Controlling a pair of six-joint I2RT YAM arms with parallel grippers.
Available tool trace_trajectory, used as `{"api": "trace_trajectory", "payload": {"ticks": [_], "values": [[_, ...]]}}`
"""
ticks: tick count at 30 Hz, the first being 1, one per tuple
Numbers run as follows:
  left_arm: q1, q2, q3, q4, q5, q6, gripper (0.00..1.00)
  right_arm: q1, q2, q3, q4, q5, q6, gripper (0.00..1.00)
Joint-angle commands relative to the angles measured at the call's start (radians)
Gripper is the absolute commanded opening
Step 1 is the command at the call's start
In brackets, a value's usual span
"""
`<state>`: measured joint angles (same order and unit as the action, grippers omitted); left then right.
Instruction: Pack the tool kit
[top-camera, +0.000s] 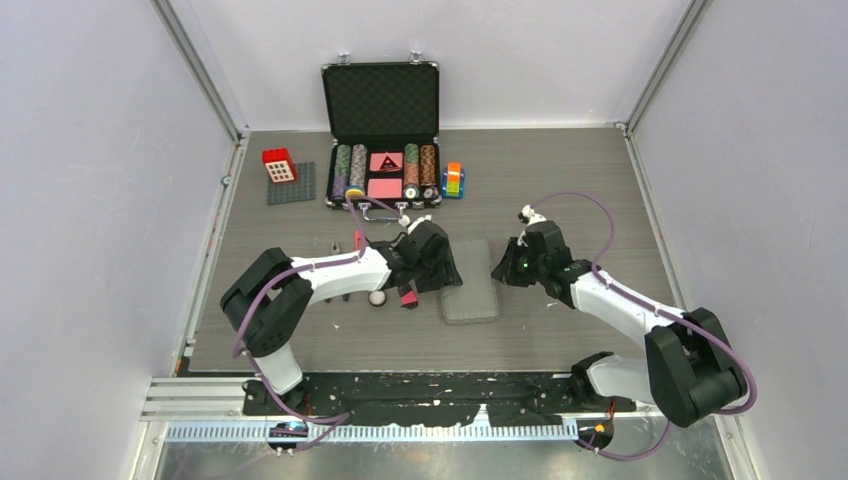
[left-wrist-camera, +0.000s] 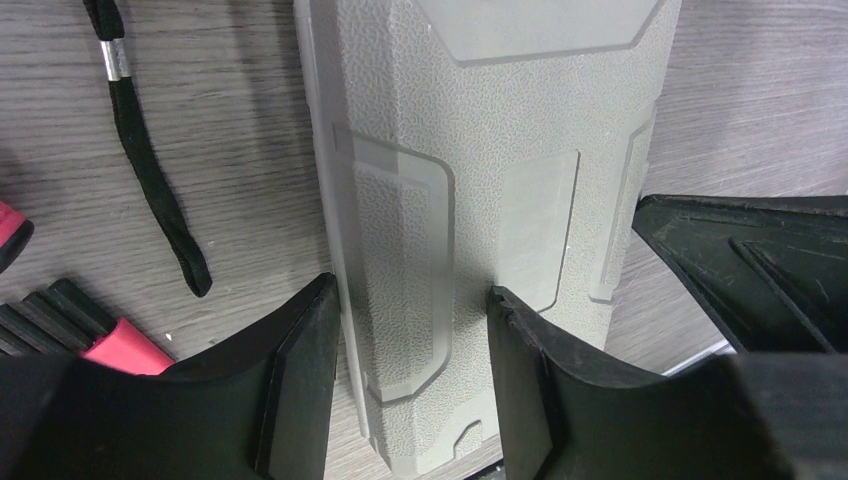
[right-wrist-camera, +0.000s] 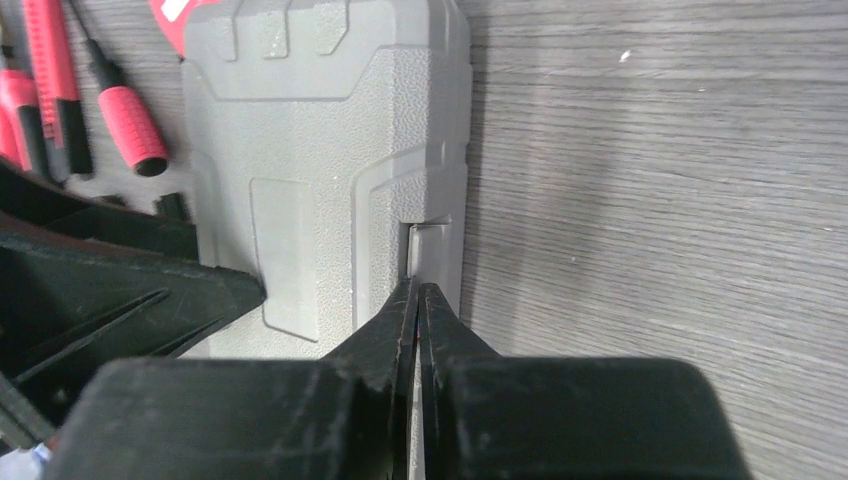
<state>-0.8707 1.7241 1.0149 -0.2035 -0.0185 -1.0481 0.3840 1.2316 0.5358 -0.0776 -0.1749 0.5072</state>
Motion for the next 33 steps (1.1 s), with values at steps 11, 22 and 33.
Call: {"api": "trace_trajectory", "payload": {"ticks": [11, 22, 33], "values": [[-0.001, 0.049, -0.083, -0.15, -0.097, -0.084, 0.42, 0.035, -0.008, 0.046, -0.306, 0.475, -0.033, 0.05], [0.006, 0.016, -0.078, -0.146, -0.117, -0.058, 0.42, -0.017, -0.211, 0.015, -0.106, 0.108, -0.053, 0.47], [0.006, 0.013, -0.067, -0.147, -0.116, -0.04, 0.42, -0.051, -0.05, 0.015, 0.069, -0.053, -0.026, 0.58]]}}
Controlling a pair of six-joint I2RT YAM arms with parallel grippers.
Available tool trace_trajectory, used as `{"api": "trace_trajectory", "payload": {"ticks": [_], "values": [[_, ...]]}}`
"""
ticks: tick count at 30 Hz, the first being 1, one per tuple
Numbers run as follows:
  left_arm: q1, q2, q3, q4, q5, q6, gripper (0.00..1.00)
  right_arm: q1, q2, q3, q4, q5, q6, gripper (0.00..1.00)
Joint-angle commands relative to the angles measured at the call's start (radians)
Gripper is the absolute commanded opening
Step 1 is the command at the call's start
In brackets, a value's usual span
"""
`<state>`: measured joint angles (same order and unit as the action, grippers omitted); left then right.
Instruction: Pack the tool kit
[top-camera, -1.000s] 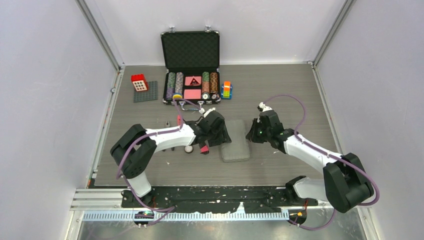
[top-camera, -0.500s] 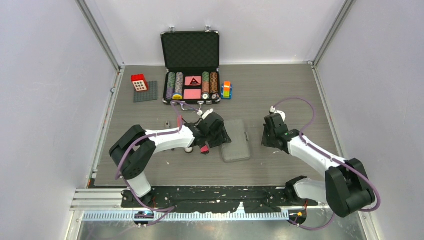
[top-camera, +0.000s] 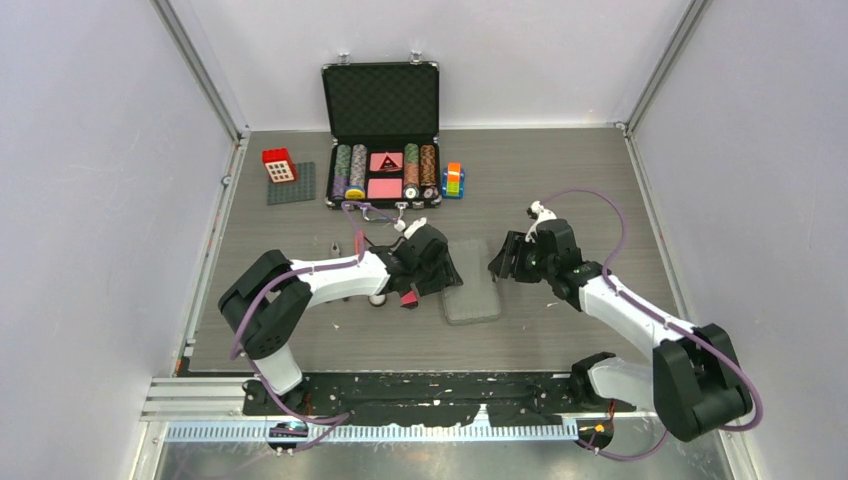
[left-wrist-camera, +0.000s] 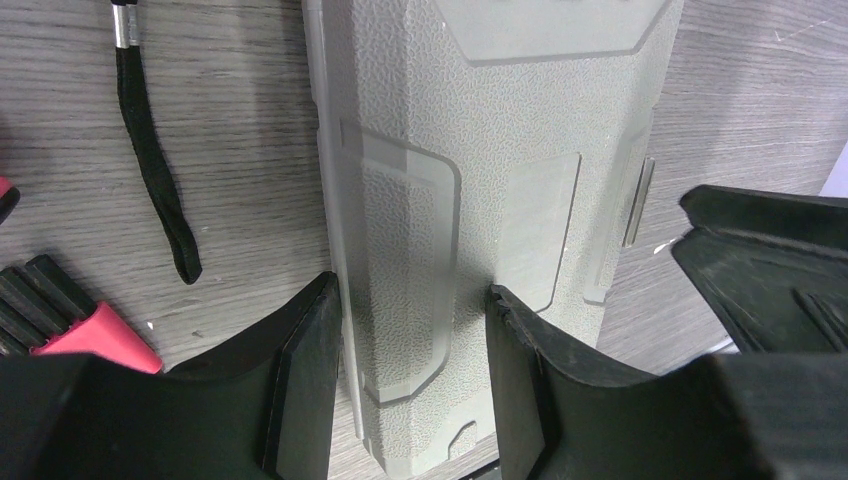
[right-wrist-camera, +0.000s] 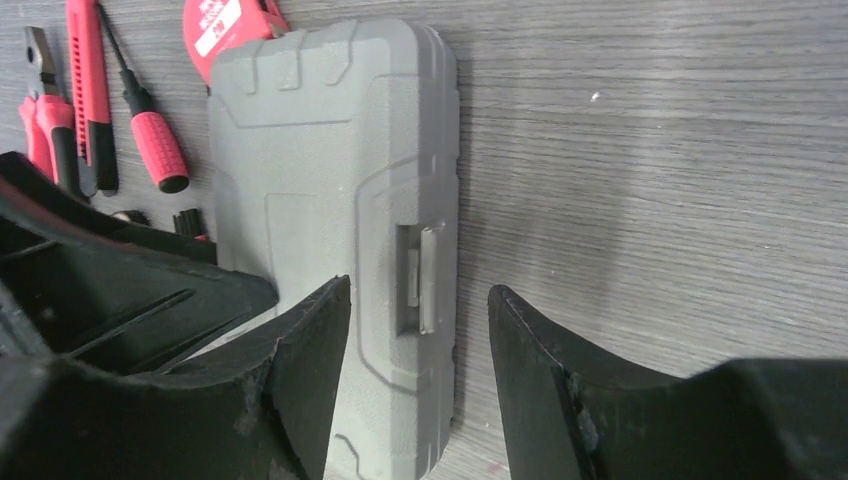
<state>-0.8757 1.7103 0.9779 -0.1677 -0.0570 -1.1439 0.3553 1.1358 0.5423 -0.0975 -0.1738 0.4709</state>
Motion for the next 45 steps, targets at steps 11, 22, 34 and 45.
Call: {"api": "trace_trajectory", "payload": {"ticks": [11, 22, 34, 45], "values": [[0.011, 0.027, -0.024, -0.187, -0.084, 0.063, 0.42, -0.073, 0.121, -0.038, 0.111, -0.056, 0.01, 0.47], [0.009, 0.029, -0.008, -0.192, -0.084, 0.077, 0.42, -0.08, 0.159, -0.035, 0.104, -0.066, -0.01, 0.37], [0.009, 0.032, 0.005, -0.201, -0.09, 0.09, 0.42, -0.075, 0.223, -0.009, 0.09, -0.122, -0.011, 0.37], [0.009, 0.033, 0.013, -0.211, -0.099, 0.097, 0.42, -0.132, 0.079, -0.038, 0.171, -0.215, 0.078, 0.46]]}}
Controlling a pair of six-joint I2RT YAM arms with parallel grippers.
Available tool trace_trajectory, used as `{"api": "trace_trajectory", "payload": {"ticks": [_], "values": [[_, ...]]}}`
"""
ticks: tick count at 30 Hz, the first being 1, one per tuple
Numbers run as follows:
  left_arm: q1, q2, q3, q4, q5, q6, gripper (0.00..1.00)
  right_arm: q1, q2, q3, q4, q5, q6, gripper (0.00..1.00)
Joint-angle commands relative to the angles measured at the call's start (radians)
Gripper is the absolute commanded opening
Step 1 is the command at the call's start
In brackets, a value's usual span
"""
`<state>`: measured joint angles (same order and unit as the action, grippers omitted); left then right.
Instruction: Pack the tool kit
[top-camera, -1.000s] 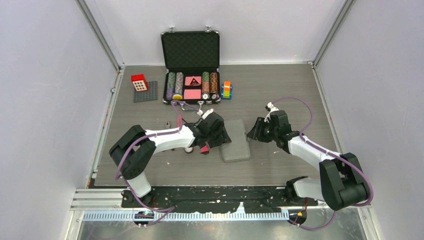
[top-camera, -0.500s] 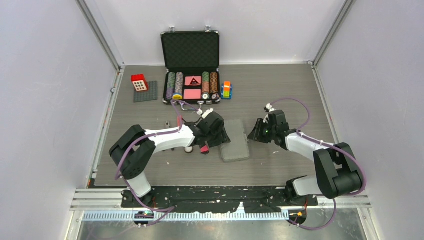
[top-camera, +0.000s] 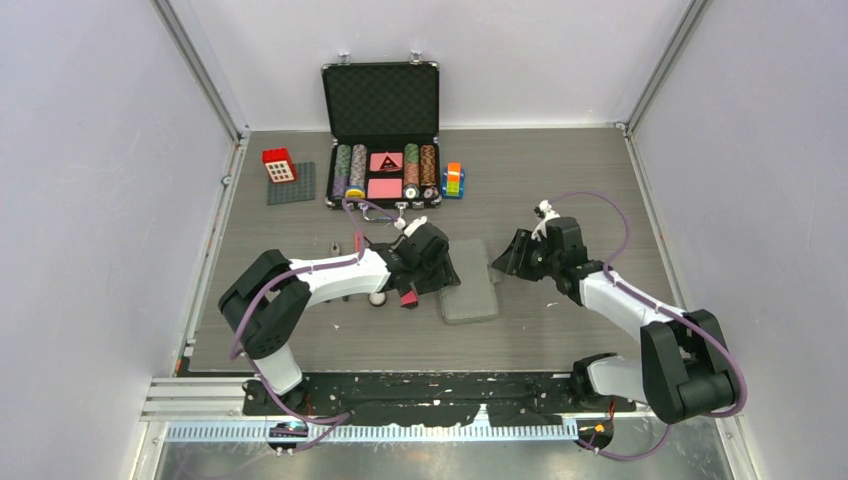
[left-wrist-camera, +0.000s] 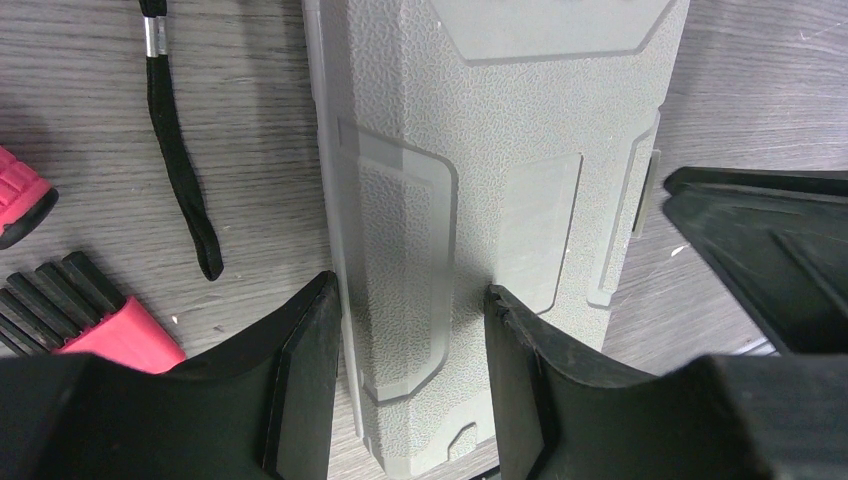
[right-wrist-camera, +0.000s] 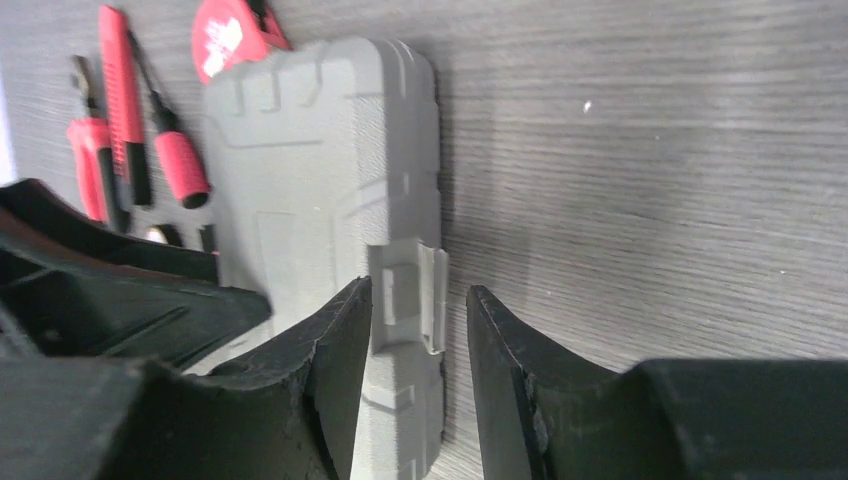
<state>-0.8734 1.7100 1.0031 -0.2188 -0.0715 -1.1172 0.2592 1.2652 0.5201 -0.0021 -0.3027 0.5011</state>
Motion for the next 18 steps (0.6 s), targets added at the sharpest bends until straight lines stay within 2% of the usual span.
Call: {"api": "trace_trajectory", "payload": {"ticks": [1, 11, 18], "values": [[0.007, 0.035, -0.013, -0.16, -0.085, 0.071, 0.42, -0.053, -0.049, -0.027, 0.1, -0.101, 0.056, 0.47], [0.007, 0.03, -0.011, -0.165, -0.086, 0.073, 0.42, -0.078, 0.025, -0.081, 0.193, -0.169, 0.085, 0.46], [0.007, 0.029, -0.008, -0.168, -0.086, 0.074, 0.42, -0.078, 0.103, -0.096, 0.219, -0.183, 0.076, 0.38]]}}
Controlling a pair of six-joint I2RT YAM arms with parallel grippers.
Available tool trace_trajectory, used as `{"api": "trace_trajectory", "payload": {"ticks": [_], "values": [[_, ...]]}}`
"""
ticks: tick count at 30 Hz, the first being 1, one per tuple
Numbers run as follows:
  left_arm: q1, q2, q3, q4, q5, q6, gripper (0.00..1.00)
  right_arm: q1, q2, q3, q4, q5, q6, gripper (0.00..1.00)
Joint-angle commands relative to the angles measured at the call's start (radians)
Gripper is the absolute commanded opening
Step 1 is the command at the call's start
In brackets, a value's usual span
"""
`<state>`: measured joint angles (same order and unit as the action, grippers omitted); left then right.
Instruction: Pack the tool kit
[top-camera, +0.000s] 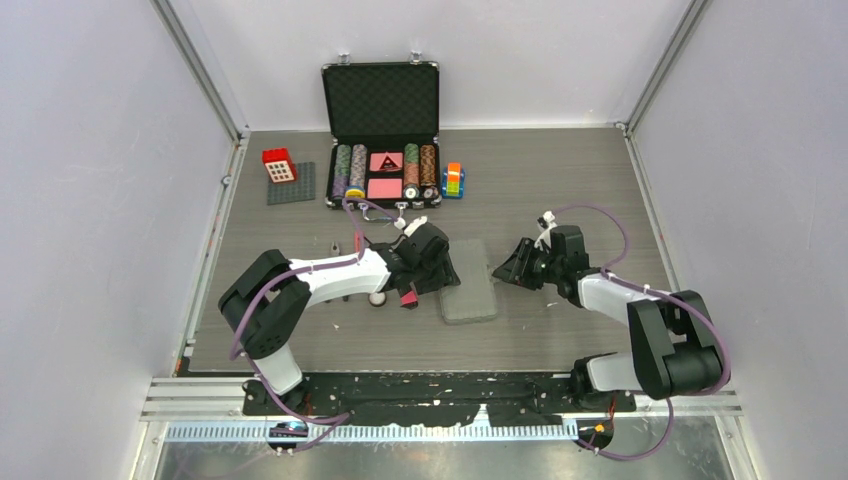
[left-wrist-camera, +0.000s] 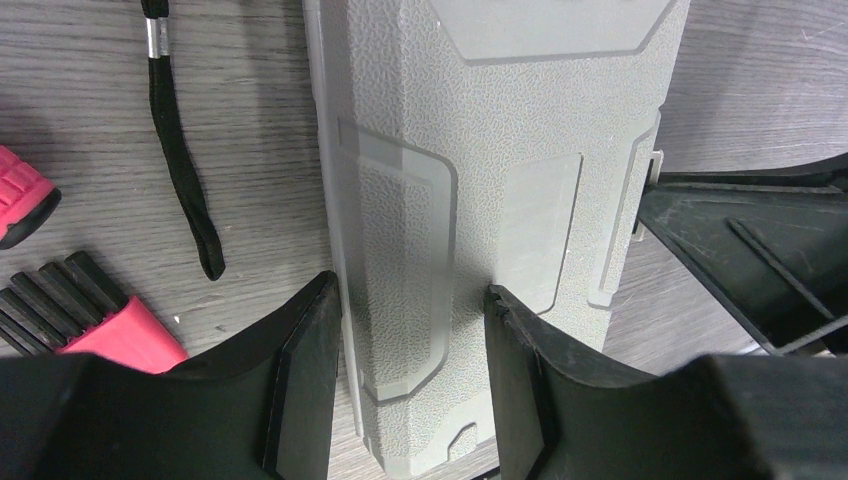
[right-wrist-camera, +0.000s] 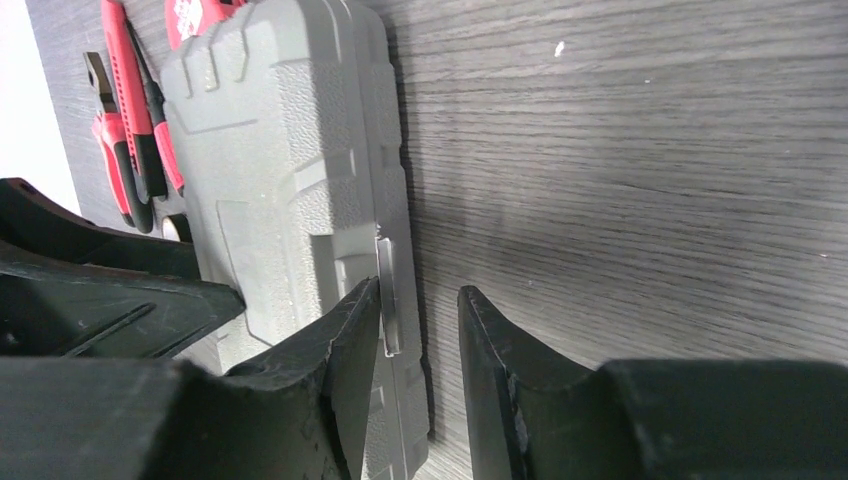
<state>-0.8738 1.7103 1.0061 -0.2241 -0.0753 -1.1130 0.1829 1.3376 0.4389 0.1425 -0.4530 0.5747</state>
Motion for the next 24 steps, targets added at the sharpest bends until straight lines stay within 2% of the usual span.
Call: {"api": "trace_trajectory", "payload": {"ticks": [1, 7, 10, 12, 13, 14, 18, 24], "values": [[0.007, 0.028, -0.011, -0.162, -0.082, 0.07, 0.42, -0.002, 0.037, -0.017, 0.086, -0.04, 0.01, 0.38], [0.008, 0.027, -0.012, -0.155, -0.077, 0.073, 0.42, -0.002, 0.065, -0.022, 0.162, -0.096, 0.027, 0.34], [0.007, 0.025, -0.011, -0.149, -0.076, 0.076, 0.42, -0.002, 0.06, -0.024, 0.182, -0.115, 0.032, 0.24], [0.007, 0.019, -0.014, -0.142, -0.076, 0.076, 0.42, -0.002, 0.047, -0.021, 0.171, -0.117, 0.027, 0.14], [0.007, 0.015, -0.016, -0.136, -0.076, 0.078, 0.42, -0.002, 0.039, -0.013, 0.145, -0.114, 0.024, 0.08], [0.007, 0.009, -0.019, -0.13, -0.08, 0.079, 0.42, -0.002, 0.017, -0.008, 0.127, -0.101, 0.012, 0.06], [0.007, -0.037, -0.027, -0.11, -0.101, 0.098, 0.49, -0.001, -0.104, 0.047, -0.035, -0.02, -0.039, 0.05], [0.01, -0.176, -0.032, -0.088, -0.154, 0.143, 0.68, 0.004, -0.276, 0.171, -0.326, 0.138, -0.146, 0.05]]}}
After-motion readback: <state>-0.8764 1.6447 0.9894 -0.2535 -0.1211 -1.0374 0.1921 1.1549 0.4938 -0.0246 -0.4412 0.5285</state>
